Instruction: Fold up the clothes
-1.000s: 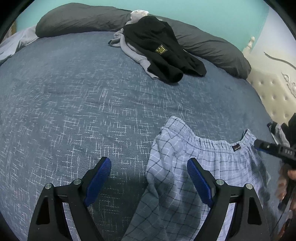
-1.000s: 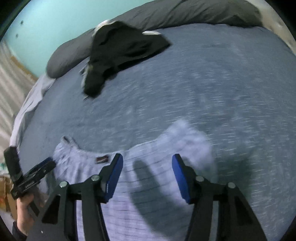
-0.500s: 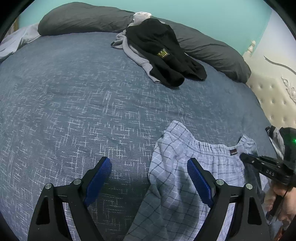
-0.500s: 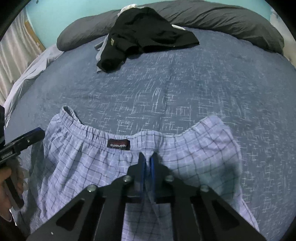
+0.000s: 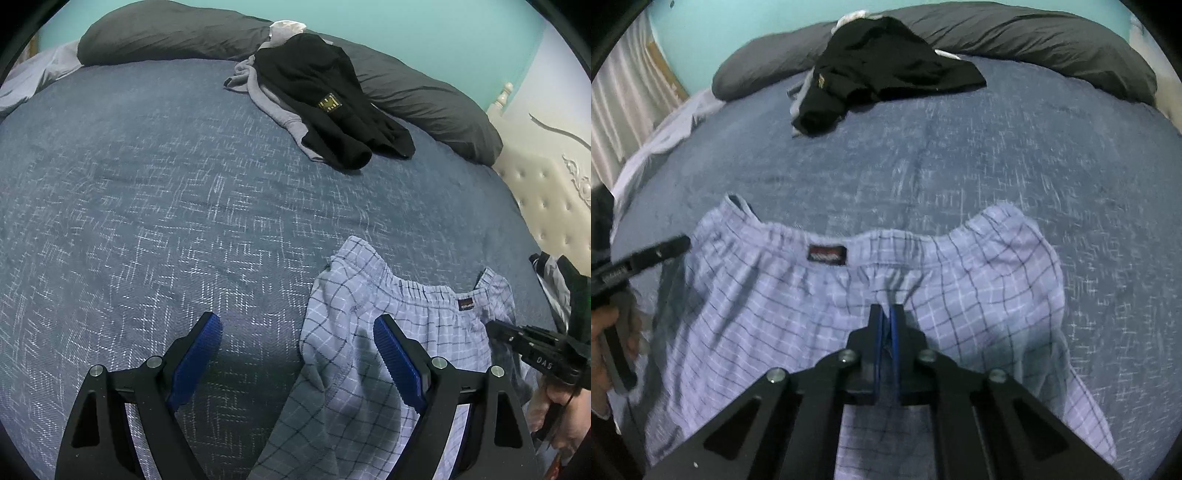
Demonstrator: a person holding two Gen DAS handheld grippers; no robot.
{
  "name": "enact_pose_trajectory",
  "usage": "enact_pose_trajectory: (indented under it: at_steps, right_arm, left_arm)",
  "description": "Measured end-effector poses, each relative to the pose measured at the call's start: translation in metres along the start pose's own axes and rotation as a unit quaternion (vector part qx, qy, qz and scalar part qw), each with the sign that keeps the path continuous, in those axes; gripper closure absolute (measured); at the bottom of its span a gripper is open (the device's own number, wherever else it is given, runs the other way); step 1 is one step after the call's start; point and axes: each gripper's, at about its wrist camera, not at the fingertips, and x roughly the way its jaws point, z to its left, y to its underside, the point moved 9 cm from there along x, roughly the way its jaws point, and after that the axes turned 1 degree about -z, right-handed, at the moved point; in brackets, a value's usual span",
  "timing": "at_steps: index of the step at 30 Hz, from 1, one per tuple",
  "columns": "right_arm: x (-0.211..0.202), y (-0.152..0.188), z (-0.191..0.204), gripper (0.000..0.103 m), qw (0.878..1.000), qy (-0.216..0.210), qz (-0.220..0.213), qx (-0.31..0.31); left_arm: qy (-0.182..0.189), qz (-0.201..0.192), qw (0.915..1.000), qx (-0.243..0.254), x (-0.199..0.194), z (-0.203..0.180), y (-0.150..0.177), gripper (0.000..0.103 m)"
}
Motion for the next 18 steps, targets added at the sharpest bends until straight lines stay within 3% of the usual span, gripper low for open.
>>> enact_pose_trajectory:
  at_steps: [18]
  right_arm:
    - [-0.018,0.011,0.006,0.102,1.000,-0.024,0.000,-0.013]
  left_arm:
    - [0.004,0.000,1.0000,-0.007,-0.004,0.002,-0.002,0.015]
